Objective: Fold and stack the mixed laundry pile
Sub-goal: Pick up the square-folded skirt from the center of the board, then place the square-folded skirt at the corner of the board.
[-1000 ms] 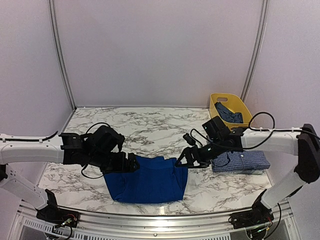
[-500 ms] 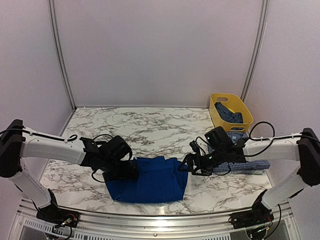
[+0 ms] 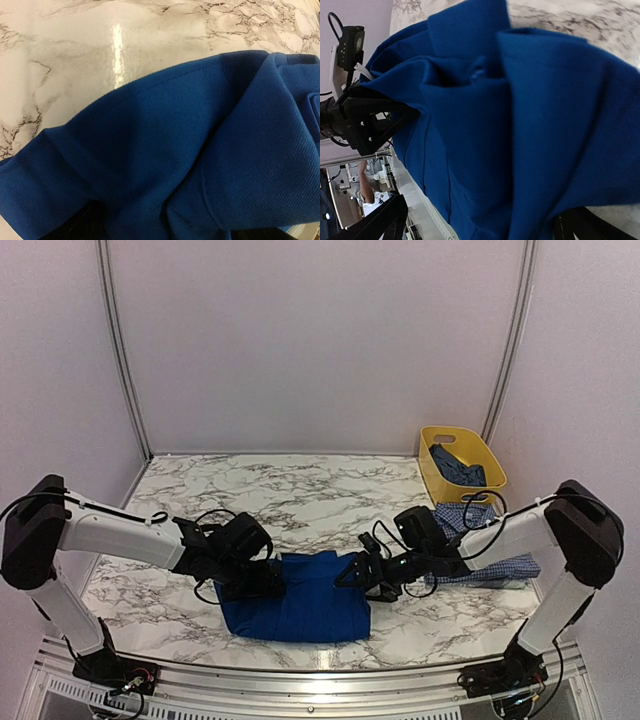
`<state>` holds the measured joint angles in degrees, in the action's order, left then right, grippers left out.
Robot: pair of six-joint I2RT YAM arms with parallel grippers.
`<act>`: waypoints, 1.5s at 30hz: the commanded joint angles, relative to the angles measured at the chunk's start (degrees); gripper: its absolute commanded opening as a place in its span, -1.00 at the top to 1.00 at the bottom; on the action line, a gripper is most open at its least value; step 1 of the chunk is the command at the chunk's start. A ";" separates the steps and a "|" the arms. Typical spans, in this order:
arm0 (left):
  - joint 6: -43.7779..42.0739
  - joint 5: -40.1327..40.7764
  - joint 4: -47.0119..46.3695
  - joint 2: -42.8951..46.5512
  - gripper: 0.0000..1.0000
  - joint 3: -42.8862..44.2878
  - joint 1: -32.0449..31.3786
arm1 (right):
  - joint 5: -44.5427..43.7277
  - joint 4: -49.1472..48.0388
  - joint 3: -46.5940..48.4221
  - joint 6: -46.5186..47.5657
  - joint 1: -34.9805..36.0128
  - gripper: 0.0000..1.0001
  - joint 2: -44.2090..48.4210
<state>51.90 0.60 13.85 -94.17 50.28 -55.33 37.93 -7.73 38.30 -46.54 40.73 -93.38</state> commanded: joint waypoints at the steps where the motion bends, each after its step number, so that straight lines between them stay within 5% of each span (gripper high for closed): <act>1: -0.78 -3.69 -0.66 -6.47 -0.78 -0.71 0.29 | 1.86 -7.81 -0.30 -1.93 0.78 -0.97 -5.71; 11: -2.30 -5.92 -3.67 -11.29 -0.70 2.37 0.31 | 2.71 -19.74 0.59 -4.20 0.93 -0.37 -11.46; 14: -2.79 -6.45 -4.03 -11.69 -0.67 2.93 0.31 | 2.09 -18.89 1.61 -3.83 0.95 0.15 -12.42; 17: -3.43 -6.63 -4.81 -10.59 -0.68 2.94 0.40 | -0.27 -10.88 4.95 -0.29 1.02 0.93 -10.30; 18: -3.73 -6.87 -5.25 -10.02 -0.68 2.90 0.40 | -1.58 -6.72 6.61 1.60 1.02 1.00 -9.28; 25: -7.58 -5.72 -4.82 -3.13 -0.98 3.90 0.53 | -14.11 28.12 16.93 14.69 1.11 1.00 0.98; 31: -8.02 -4.53 -2.07 0.89 -0.98 3.91 1.69 | -24.15 44.35 21.16 19.18 1.02 1.00 8.95; 36: -5.77 -6.05 -4.15 0.51 -0.98 2.00 1.90 | -27.85 49.78 22.19 19.31 1.07 1.00 13.82; 41: 5.81 -10.62 -25.07 1.70 -0.98 -8.21 1.82 | -27.85 47.47 19.43 19.54 1.08 1.00 13.19; 45: 7.49 -11.23 -29.23 -2.48 -0.98 -5.81 0.97 | -28.53 46.42 18.66 19.74 0.92 1.00 11.65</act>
<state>54.35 -7.97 -6.61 -93.21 43.66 -53.65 11.25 39.11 57.06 -27.79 41.63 -80.77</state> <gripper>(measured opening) 0.989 0.064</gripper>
